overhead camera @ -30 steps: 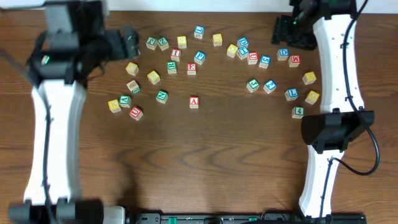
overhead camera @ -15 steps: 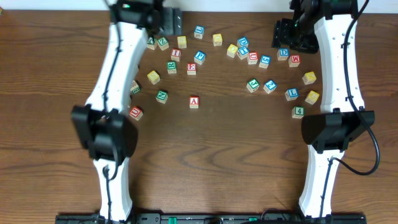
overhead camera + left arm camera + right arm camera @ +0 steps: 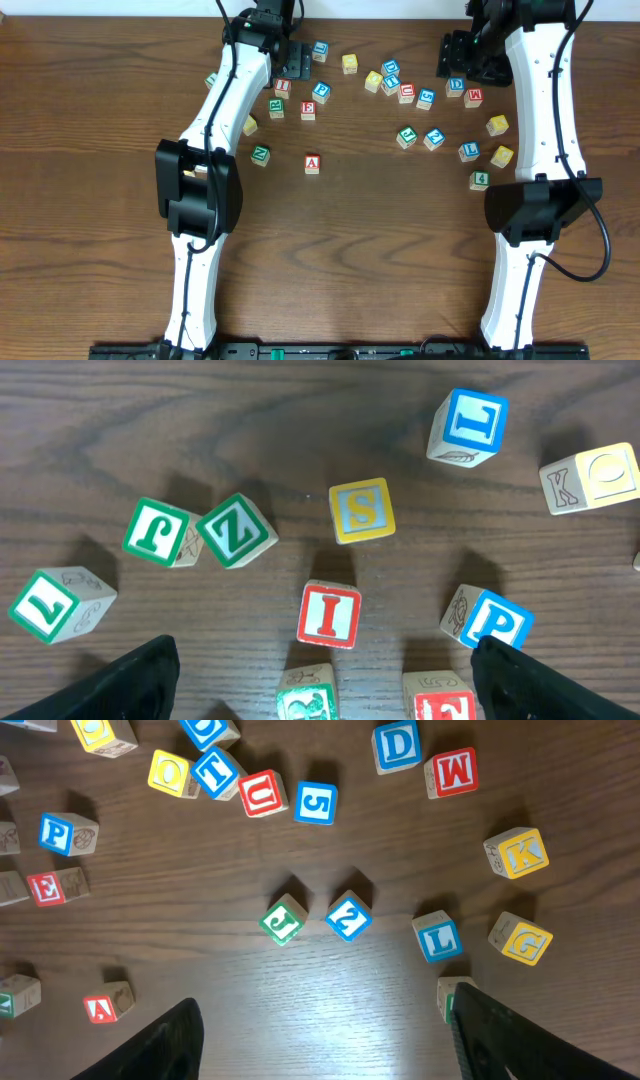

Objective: Spell out AI2
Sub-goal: 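Move the left gripper over the red I block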

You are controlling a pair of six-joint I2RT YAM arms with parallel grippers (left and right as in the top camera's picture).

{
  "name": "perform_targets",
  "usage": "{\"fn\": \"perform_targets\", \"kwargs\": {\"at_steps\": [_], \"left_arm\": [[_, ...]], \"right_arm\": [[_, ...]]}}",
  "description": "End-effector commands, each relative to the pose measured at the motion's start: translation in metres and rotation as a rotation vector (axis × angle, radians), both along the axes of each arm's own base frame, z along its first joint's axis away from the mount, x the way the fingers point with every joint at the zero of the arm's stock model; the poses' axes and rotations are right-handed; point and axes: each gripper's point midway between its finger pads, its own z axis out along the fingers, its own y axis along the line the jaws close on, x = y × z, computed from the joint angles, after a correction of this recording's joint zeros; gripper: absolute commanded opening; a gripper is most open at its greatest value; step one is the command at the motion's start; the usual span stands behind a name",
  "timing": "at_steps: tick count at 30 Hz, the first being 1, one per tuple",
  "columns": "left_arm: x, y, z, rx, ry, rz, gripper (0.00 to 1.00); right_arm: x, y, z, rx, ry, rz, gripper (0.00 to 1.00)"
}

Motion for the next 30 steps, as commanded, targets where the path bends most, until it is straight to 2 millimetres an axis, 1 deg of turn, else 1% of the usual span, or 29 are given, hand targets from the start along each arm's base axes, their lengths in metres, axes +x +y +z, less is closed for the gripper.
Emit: {"fn": "perform_targets", "kwargs": {"at_steps": [1,7,15,17,25,27,30], "left_arm": [[0.0,0.001,-0.016,0.019,0.021,0.014,0.9],[0.0,0.001,-0.022,0.008,0.033,0.04,0.89],[-0.003,0.001,-0.045,0.015,0.074,0.049,0.89],[-0.003,0.001,-0.05,0.018,0.082,0.049,0.89],[-0.004,0.002,-0.054,0.024,0.088,0.05,0.86],[-0.003,0.003,-0.059,0.025,0.092,0.051,0.84],[-0.002,0.002,-0.073,0.033,0.105,0.043,0.83]], "right_arm": [[-0.001,0.003,0.011,-0.002,-0.029,0.021,0.75],[-0.002,0.003,0.011,-0.002,-0.027,0.021,0.75],[-0.003,0.003,0.006,-0.008,-0.01,0.02,0.76],[-0.004,0.002,0.003,-0.012,0.0,0.019,0.77],[-0.005,-0.002,-0.002,-0.034,0.014,0.014,0.78],[-0.005,-0.002,-0.002,-0.034,0.014,0.014,0.78],[-0.005,-0.002,-0.002,-0.035,0.015,0.014,0.78]]}}
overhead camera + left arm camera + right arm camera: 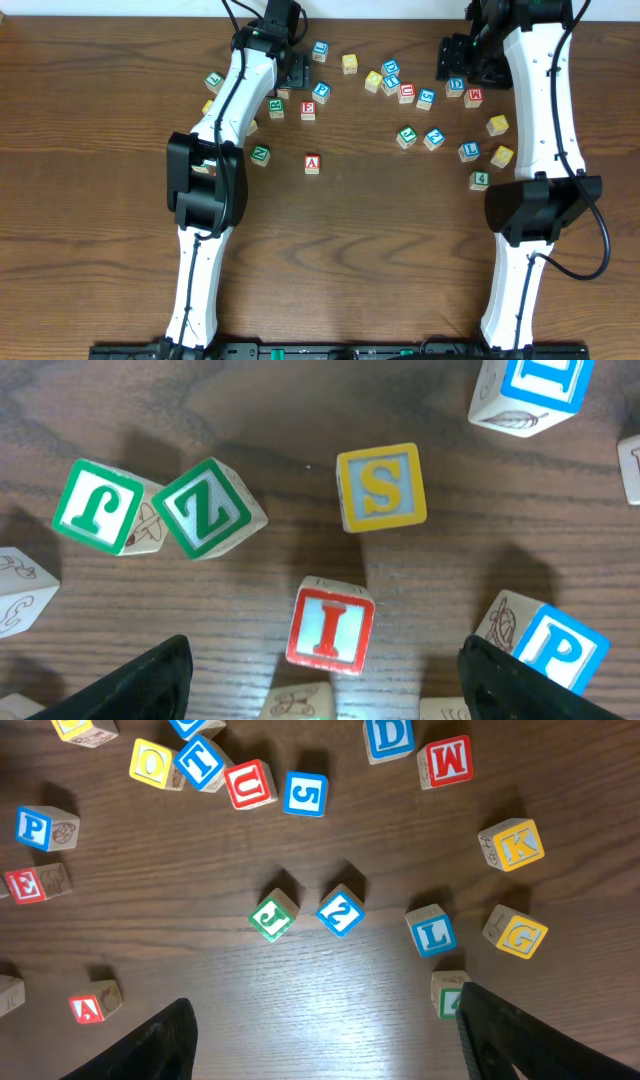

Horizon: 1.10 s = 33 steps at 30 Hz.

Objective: Spell out AI2
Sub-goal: 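Move the left gripper over the red I block, then lower the left gripper and grasp the red I block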

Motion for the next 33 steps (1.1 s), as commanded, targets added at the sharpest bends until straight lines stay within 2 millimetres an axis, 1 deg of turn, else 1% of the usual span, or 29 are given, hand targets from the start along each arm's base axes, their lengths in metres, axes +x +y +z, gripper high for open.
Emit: {"fn": "perform_targets", "kwargs": {"at_steps": [1,3,5,10,14,16,17,18,20,29,33], "left_arm": [[-0.001,0.001,-0.033,0.03,0.042,-0.01,0.83],[0.002,0.001,-0.044,0.041,0.042,-0.025,0.83],[0.005,0.005,-0.05,0.058,0.034,-0.015,0.83],[0.016,0.015,-0.054,0.098,-0.007,0.015,0.82],[0.021,0.019,-0.053,0.093,-0.024,0.025,0.76],[0.023,0.02,-0.052,0.092,-0.029,0.027,0.69],[0.023,0.02,-0.052,0.092,-0.03,0.027,0.62],[0.023,0.02,-0.052,0.092,-0.03,0.027,0.57],[0.022,0.019,-0.051,0.092,-0.029,0.025,0.51],[0.02,0.016,-0.041,0.09,-0.033,0.02,0.43],[0.018,0.017,-0.03,0.089,-0.038,0.021,0.39]], "right_arm": [[-0.003,0.001,0.006,-0.018,-0.011,0.018,0.78],[-0.003,0.001,0.006,-0.019,-0.012,0.025,0.79],[-0.003,0.001,0.006,-0.022,-0.012,0.034,0.78],[-0.003,0.001,0.006,-0.022,-0.013,0.035,0.78],[-0.002,0.0,0.006,-0.025,-0.014,0.034,0.79],[-0.002,-0.001,0.006,-0.03,-0.017,0.033,0.79],[-0.001,-0.001,0.006,-0.034,-0.018,0.032,0.8],[-0.001,-0.001,0.006,-0.033,-0.019,0.032,0.8],[-0.001,-0.001,0.006,-0.033,-0.021,0.032,0.81],[0.0,-0.002,0.006,-0.041,-0.022,0.03,0.82],[0.0,-0.003,0.006,-0.044,-0.022,0.029,0.82]]}}
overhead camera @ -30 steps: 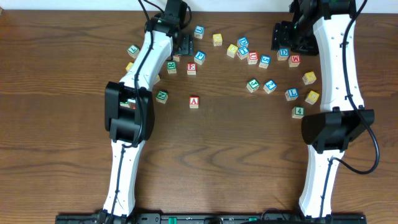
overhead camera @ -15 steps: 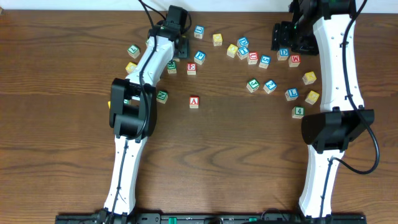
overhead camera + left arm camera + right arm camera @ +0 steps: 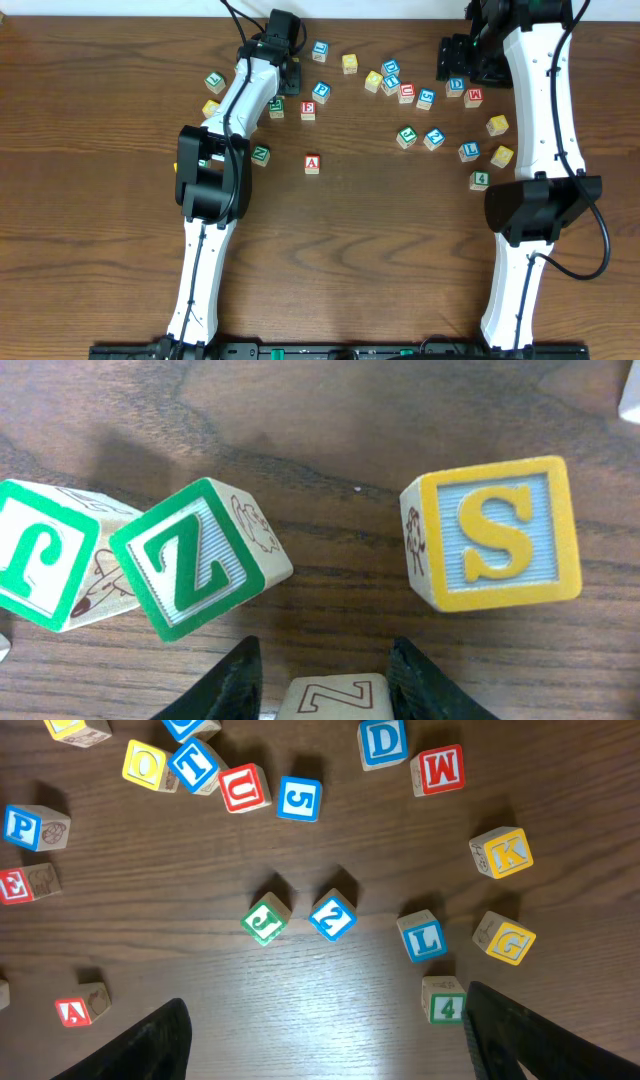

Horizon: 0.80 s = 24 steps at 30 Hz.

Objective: Spell out AI2
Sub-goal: 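Lower the left gripper and grasp the red I block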

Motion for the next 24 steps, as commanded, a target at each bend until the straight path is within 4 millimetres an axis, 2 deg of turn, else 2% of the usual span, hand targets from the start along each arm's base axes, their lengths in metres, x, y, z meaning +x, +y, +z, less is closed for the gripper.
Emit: {"fn": "perform_targets", "kwargs": {"at_steps": [1,7,11,21,24], "left_arm": [[0.0,0.001,0.024,0.005,-0.03,-0.001,0.38],[0.002,-0.001,0.051,-0.007,-0.071,-0.002,0.36],[0.0,-0.005,0.062,-0.01,-0.082,-0.009,0.36],[-0.021,-0.021,0.099,-0.016,-0.08,-0.034,0.36],[-0.024,-0.02,0.101,-0.018,-0.069,-0.025,0.37]], "right_arm": [[-0.002,0.0,0.006,-0.02,-0.014,0.013,0.83],[-0.001,0.0,0.006,-0.02,-0.016,0.013,0.83],[-0.002,0.0,0.006,-0.02,-0.016,0.013,0.83],[-0.002,0.0,0.006,-0.02,-0.016,0.013,0.83],[-0.002,0.0,0.006,-0.02,-0.015,0.013,0.83]]}}
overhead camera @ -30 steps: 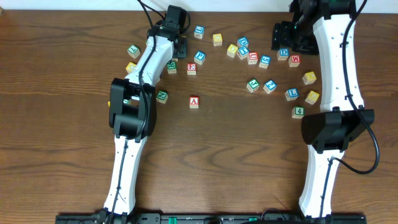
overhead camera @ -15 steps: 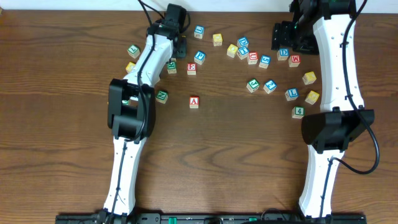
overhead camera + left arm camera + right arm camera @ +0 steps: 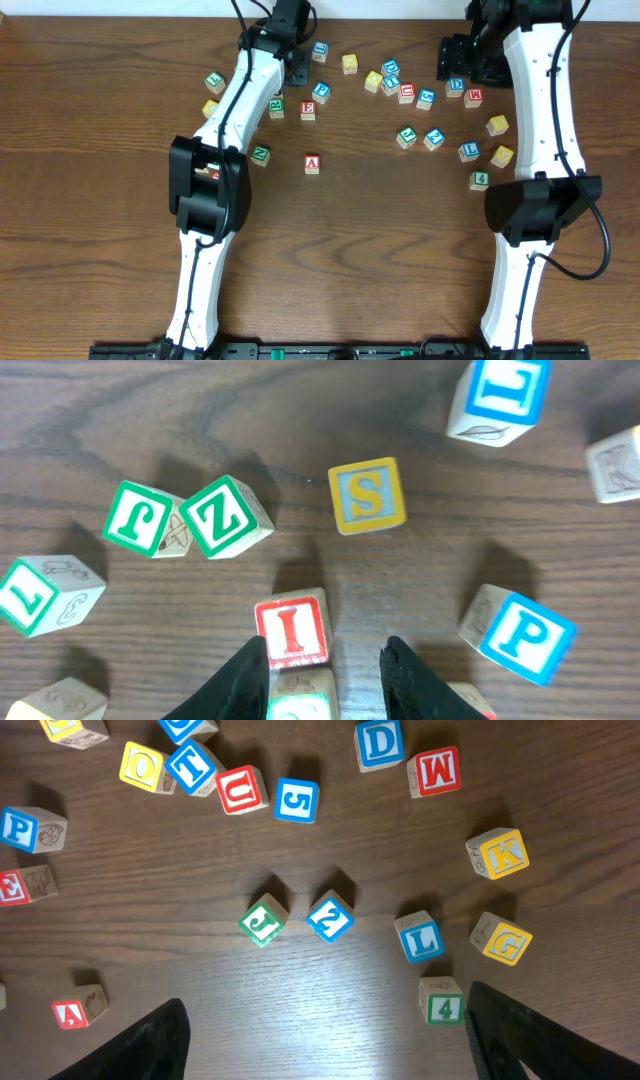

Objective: Spell out AI2
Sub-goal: 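Lower the left gripper and grasp the red I block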

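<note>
The red I block [image 3: 290, 632] lies on the table, face up, touching a green block [image 3: 300, 702] below it. My left gripper [image 3: 322, 672] hovers over it with jaws narrowed but wider than the block. The I sits against the left finger, and bare wood shows between it and the right finger. The red A block [image 3: 312, 163] stands alone mid-table, also seen as the A block [image 3: 78, 1008]. The blue 2 block [image 3: 330, 916] lies next to a green J [image 3: 263, 923]. My right gripper [image 3: 322, 1038] hangs wide open above them, empty.
Around the I lie a yellow S [image 3: 367, 495], green Z [image 3: 228, 520], green J [image 3: 135, 525] and blue P [image 3: 520, 635]. Near the 2 are a blue L [image 3: 417, 937], green 4 [image 3: 443, 1003], yellow G [image 3: 503, 942] and K [image 3: 497, 853]. Several more blocks crowd the table's far edge.
The left wrist camera was down at block level with the fingers about a block. It is now higher, jaw gap unchanged, and the I shows on the table. The right arm has hardly moved.
My left gripper hung wide open above the I block, then lower and still wide open. Then it was down among the blocks with jaws narrowed. Now it is raised again, and the I rests on the table, a little nearer the green block.
</note>
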You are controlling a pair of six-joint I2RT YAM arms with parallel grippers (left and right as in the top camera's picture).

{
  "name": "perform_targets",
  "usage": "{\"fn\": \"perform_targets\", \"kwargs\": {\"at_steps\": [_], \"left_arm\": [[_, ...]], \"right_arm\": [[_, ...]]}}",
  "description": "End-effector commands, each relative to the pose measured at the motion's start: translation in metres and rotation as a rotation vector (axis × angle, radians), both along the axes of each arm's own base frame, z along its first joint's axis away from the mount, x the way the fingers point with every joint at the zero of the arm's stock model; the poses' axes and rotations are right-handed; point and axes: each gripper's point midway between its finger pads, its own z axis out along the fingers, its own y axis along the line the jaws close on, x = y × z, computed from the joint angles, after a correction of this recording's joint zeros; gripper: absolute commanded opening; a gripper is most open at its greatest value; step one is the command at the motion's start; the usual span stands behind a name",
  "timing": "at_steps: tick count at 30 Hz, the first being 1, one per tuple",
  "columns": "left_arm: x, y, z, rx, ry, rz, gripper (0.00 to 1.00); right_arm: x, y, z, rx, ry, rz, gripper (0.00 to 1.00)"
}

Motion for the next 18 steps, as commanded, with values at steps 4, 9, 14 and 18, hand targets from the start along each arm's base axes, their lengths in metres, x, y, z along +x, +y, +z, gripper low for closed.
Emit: {"fn": "perform_targets", "kwargs": {"at_steps": [4,9,14,18], "left_arm": [[-0.009,0.01,0.015,-0.02,0.01,0.074,0.43],[-0.007,0.015,0.001,-0.016,0.028,0.088,0.52],[-0.004,0.02,-0.01,-0.014,0.039,0.102,0.58],[-0.005,0.022,-0.023,-0.014,0.059,0.119,0.63]], "right_arm": [[-0.004,0.001,0.006,-0.014,-0.007,0.015,0.83],[-0.004,0.001,0.006,-0.014,-0.007,0.015,0.83],[-0.004,0.001,0.006,-0.014,-0.007,0.015,0.83],[-0.004,0.001,0.006,-0.014,-0.007,0.015,0.83]]}}
